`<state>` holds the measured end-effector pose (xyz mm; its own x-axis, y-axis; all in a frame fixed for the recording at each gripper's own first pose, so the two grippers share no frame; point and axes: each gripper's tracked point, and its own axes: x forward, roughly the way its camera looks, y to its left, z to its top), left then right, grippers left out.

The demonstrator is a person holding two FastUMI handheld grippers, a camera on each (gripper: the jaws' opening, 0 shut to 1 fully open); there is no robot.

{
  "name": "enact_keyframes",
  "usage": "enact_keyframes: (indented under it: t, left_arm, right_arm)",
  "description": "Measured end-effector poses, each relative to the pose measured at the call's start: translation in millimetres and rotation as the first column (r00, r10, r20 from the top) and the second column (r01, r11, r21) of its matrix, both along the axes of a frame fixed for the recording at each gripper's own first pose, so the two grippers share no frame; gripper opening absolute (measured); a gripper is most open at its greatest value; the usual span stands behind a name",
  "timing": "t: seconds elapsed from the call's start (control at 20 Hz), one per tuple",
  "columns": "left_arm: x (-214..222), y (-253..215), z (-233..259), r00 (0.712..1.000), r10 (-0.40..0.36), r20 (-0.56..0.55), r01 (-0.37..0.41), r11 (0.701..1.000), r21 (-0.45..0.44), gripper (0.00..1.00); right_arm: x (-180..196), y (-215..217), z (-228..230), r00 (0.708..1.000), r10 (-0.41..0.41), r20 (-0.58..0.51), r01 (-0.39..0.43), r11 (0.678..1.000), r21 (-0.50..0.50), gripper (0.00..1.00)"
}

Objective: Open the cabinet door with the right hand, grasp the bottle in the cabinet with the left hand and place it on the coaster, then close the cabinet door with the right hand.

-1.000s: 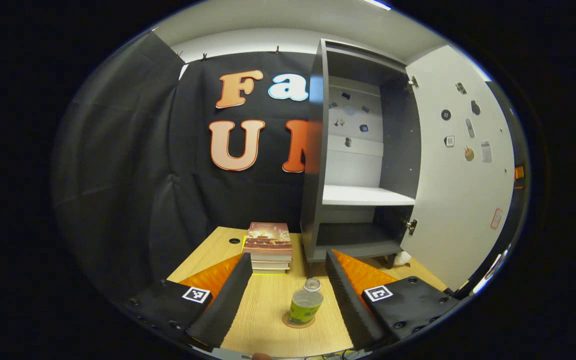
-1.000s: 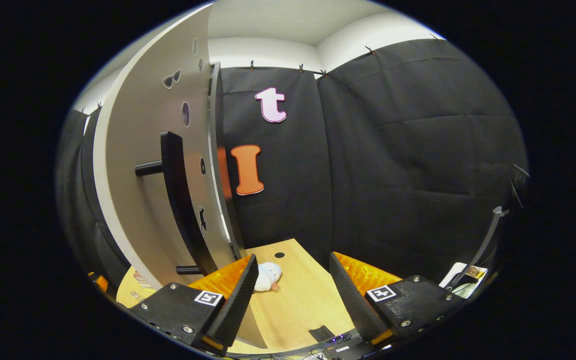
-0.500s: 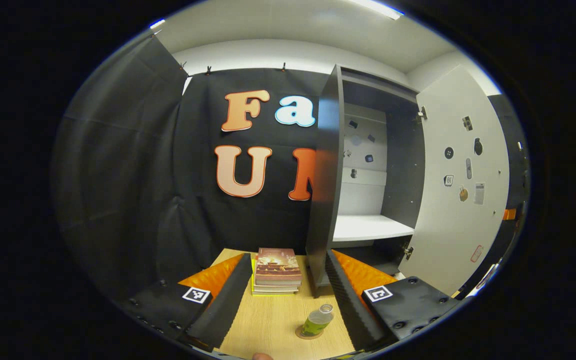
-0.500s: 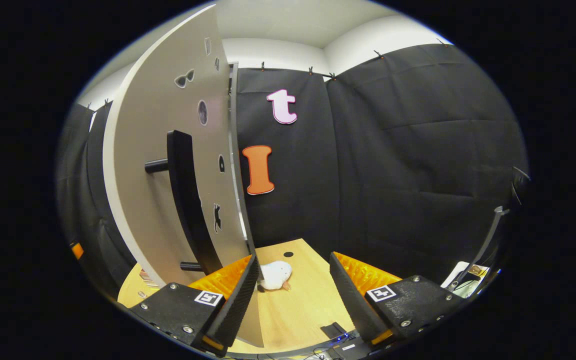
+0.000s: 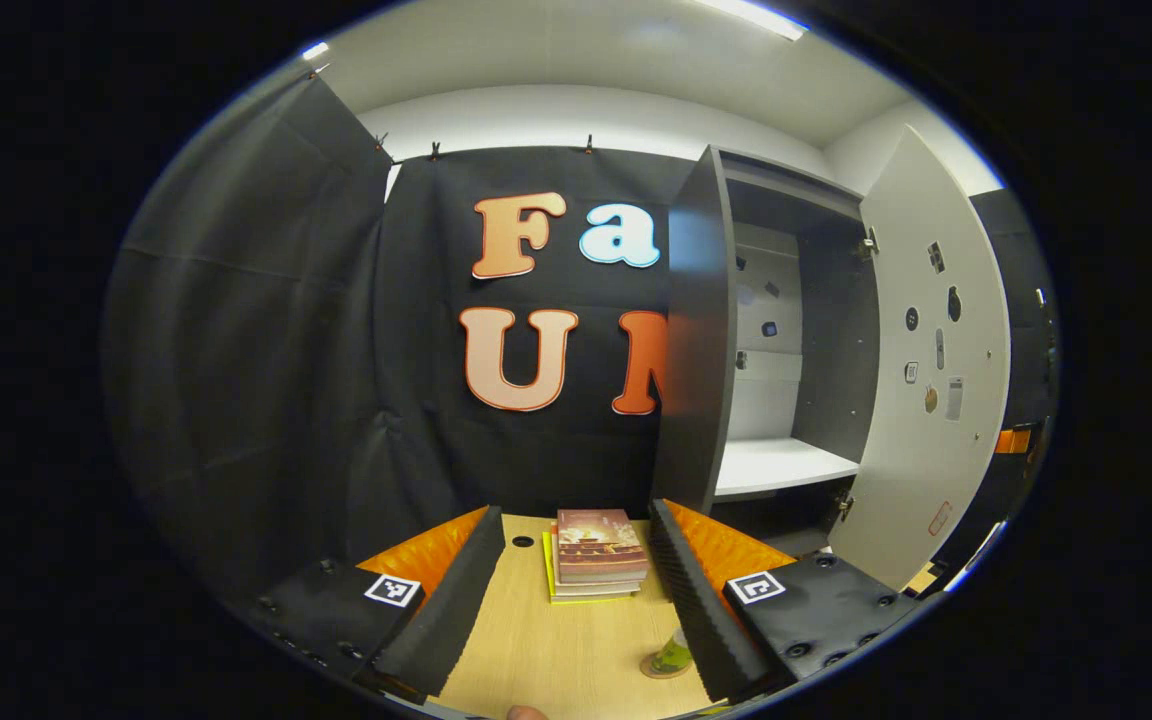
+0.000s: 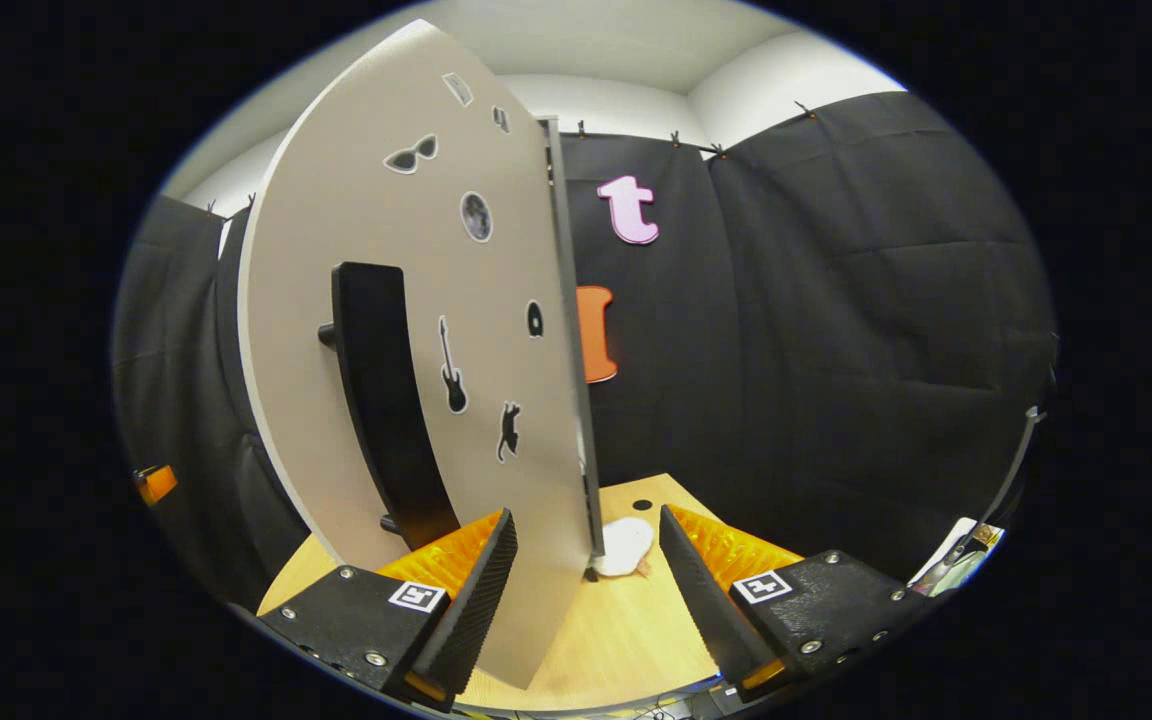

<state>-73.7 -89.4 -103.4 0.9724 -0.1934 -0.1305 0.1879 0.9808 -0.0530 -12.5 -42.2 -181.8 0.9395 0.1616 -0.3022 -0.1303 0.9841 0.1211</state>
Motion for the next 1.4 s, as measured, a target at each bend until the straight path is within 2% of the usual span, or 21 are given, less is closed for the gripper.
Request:
enact_keyframes:
  t: [0.05,0.1,0.25,0.3,0.35,0.4,0.5,0.55,0.95,1.4]
  left_arm:
    - [1,5,0,1.0,0.006,-0.001,-0.006,1.0,-0.004,0.98]
    - [1,11,0,1.0,0.013,-0.002,-0.013,1.0,-0.008,0.96]
    - [5,31,5,0.999,0.041,0.008,-0.041,0.999,-0.004,0.98]
    - [6,38,6,0.999,0.052,0.012,-0.052,0.999,-0.001,0.97]
    - [8,44,6,0.998,0.063,0.016,-0.063,0.998,0.002,0.97]
    - [9,49,6,0.997,0.073,0.018,-0.073,0.997,0.004,0.98]
    - [11,60,6,0.996,0.091,0.018,-0.091,0.996,0.008,0.94]
    - [14,66,6,0.995,0.1,0.017,-0.1,0.995,0.01,0.96]
    - [32,101,0,0.986,0.164,0.002,-0.164,0.986,0.023,0.94]
    - [43,98,-5,0.986,0.165,-0.006,-0.165,0.986,0.022,0.96]
  right_arm:
    - [3,11,-1,1.0,0.016,0.0,-0.016,1.0,0.004,0.99]
    - [7,23,0,0.999,0.032,0.0,-0.032,0.999,0.011,0.89]
    - [23,58,-4,0.996,0.087,-0.004,-0.087,0.995,0.044,0.9]
    - [29,70,-7,0.994,0.108,-0.006,-0.107,0.993,0.057,0.99]
    - [34,83,-9,0.992,0.13,-0.008,-0.129,0.989,0.069,0.99]
    - [42,92,-13,0.989,0.149,-0.013,-0.148,0.986,0.08,0.91]
    - [56,108,-17,0.983,0.182,-0.017,-0.18,0.98,0.089,0.91]
    - [61,115,-19,0.98,0.196,-0.019,-0.194,0.977,0.091,0.92]
    - [75,138,-24,0.969,0.247,-0.022,-0.245,0.967,0.077,0.92]
    - [86,143,-34,0.966,0.257,-0.029,-0.256,0.966,0.045,0.91]
